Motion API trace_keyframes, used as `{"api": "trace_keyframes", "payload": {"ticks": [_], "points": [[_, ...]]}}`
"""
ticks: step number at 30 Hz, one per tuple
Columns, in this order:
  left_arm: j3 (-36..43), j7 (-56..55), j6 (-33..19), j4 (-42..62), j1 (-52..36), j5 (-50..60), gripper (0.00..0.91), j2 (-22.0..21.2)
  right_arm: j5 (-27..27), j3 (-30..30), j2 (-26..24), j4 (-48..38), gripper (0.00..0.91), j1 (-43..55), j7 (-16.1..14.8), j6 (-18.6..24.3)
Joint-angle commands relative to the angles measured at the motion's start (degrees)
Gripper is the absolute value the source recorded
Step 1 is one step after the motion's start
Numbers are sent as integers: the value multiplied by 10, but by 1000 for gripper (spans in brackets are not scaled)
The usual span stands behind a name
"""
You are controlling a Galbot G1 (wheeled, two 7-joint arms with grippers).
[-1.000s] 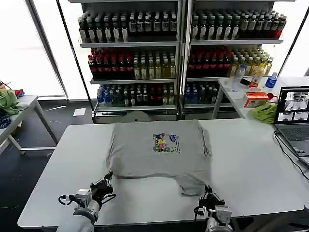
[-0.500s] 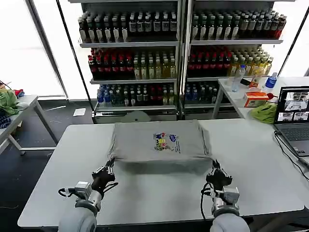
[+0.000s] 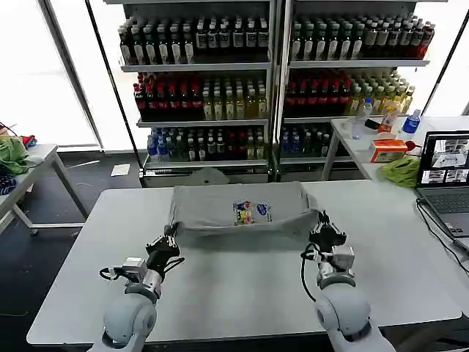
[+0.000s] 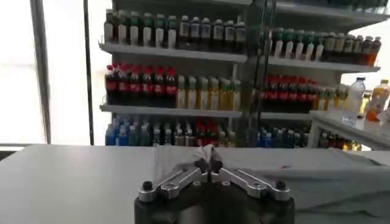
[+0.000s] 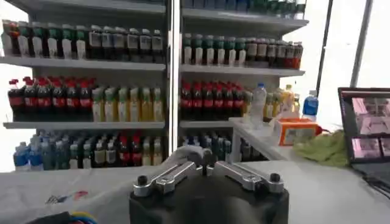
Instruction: Fold and organize the clothes.
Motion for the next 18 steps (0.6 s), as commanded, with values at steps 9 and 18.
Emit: {"api": "trace_keyframes", "payload": {"ticks": [9,18], "points": [[4,-2,-2,96,-72,-4,0,-6,1,-20,6,-108,0,103,-18,-9],[10,0,2,129,-87,3,0,-8,-5,-20,10,-146,0,113,-28,-11]]}}
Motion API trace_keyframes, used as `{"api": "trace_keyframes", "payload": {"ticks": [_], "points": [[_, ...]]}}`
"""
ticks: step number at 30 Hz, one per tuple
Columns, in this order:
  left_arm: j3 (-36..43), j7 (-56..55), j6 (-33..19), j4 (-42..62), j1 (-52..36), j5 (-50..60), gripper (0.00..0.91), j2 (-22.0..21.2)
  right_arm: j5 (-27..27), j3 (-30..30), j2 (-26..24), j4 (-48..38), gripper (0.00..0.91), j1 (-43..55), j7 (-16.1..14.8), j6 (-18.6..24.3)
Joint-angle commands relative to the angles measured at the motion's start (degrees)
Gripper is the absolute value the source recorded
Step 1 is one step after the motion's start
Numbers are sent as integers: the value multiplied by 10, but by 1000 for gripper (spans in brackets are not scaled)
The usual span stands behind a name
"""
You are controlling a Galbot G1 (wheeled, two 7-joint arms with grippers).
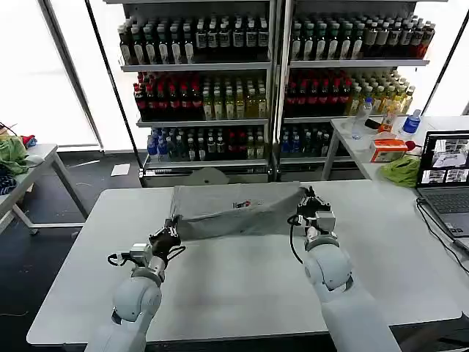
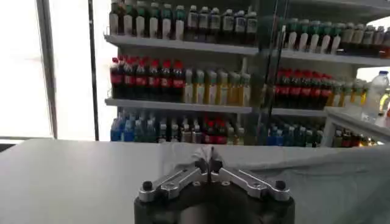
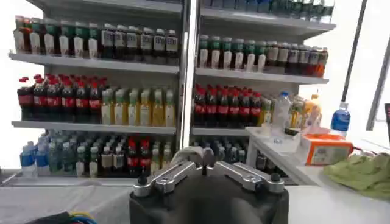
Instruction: Fold and organize the clothes.
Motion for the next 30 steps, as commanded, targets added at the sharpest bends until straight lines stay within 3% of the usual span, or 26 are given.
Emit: {"api": "trace_keyframes", "payload": {"ticks": [1,10,12,15,16,17,18,20,30], "points": [[2,-1,4,50,-25,5,0,0,-2,-3,0,-40,0,22,-3,0],[10,-8,14,78,-43,17,30,4,-7,2,12,-76,0,24,-5,-7],[12,-8,14,83,-47,19,191,5,-7,3,15,-83,0,26,-5,-7],[16,-7,8,91,-52,24,675,8,-9,2,21,-92,0,27,-7,-4],[19,-5,0,96,-54,30,907,9,-11,1,23,-95,20,27,-6,-3],[21,-4,-5,98,-56,33,907,10,-11,1,24,-97,161,28,-6,-2],[22,-3,-6,100,-57,36,907,10,-12,2,26,-99,645,28,-6,-2],[24,-3,-9,102,-60,37,907,10,-13,2,31,-106,897,30,-4,-1],[31,-19,-5,103,-74,37,907,5,6,0,60,-130,907,44,25,-11]]}}
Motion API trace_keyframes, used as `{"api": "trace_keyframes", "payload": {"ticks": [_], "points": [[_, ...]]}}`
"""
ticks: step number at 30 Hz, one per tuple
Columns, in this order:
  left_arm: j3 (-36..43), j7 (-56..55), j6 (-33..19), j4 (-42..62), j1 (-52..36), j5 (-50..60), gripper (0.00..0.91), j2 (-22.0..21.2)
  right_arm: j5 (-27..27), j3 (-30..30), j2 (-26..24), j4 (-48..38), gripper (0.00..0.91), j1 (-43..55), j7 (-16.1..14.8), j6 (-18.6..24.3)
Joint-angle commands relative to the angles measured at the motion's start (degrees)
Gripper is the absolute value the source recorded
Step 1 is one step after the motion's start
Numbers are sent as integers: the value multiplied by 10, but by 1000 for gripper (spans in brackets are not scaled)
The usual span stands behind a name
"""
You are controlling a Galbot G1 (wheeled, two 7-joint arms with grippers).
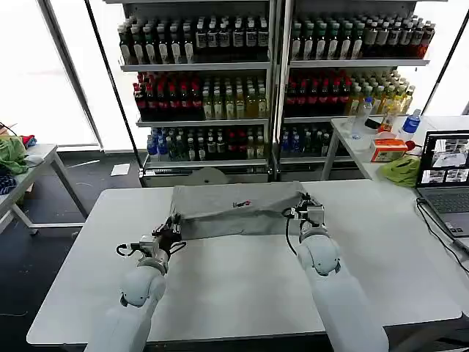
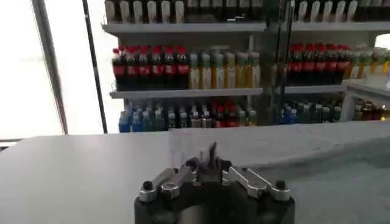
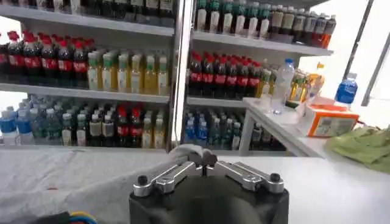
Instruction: Fold and organize the clothes.
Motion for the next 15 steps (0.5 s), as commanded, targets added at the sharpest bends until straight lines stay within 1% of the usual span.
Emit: {"api": "trace_keyframes", "payload": {"ticks": [1,5,11,12,15], "points": [[2,-12,5,4,-8,6,907,1,11,0,11,-18,907,4,11,-2],[0,-20,14,-10,0,5,907,6,42,-1,19,-8,907,4,39,-12],[-1,-22,23,-32,16,4,907,10,111,1,31,12,907,11,100,-20],[-2,-21,25,-37,18,4,907,10,114,1,33,12,907,13,109,-19],[-2,-20,27,-43,22,3,907,10,122,2,37,11,907,20,121,-13]]}}
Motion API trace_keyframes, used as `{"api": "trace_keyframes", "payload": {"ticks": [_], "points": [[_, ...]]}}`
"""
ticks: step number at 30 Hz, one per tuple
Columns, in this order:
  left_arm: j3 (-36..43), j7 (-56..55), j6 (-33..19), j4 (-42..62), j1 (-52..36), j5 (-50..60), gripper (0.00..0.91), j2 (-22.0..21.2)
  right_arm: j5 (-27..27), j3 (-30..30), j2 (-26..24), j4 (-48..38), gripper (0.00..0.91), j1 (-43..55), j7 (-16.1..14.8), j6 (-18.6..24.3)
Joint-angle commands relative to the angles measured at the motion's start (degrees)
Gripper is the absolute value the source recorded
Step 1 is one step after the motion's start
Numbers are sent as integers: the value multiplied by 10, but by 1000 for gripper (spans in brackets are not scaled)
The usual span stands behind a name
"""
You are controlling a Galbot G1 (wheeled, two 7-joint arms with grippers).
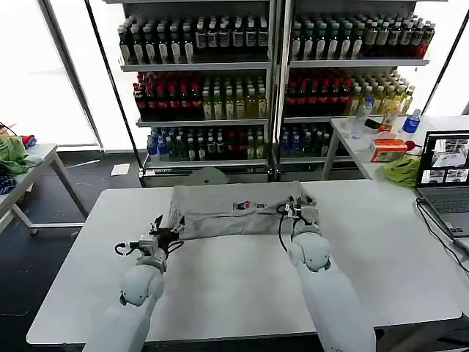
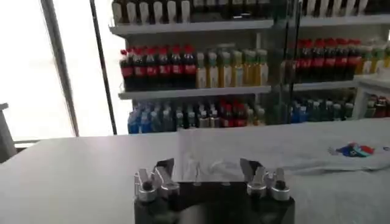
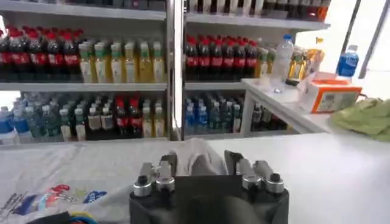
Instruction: Fold and organize the clothes.
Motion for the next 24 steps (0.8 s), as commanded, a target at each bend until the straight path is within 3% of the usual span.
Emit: {"api": "trace_keyframes", "payload": {"ticks": [1,7,12,17,24], "points": [[0,-3,9,-26,13,1,907,1,47,0,8,5,907,5,44,0],[-6,-2,14,-41,24,-2,907,1,56,-1,-2,35,907,-2,50,-6],[-8,-3,24,-54,34,-3,907,4,39,-8,-38,100,907,-40,49,-56],[-6,-4,36,-78,47,-2,907,14,16,-11,-73,146,907,-90,50,-56],[-9,-6,42,-77,47,-1,907,19,11,4,-85,162,907,-134,49,-57]]}}
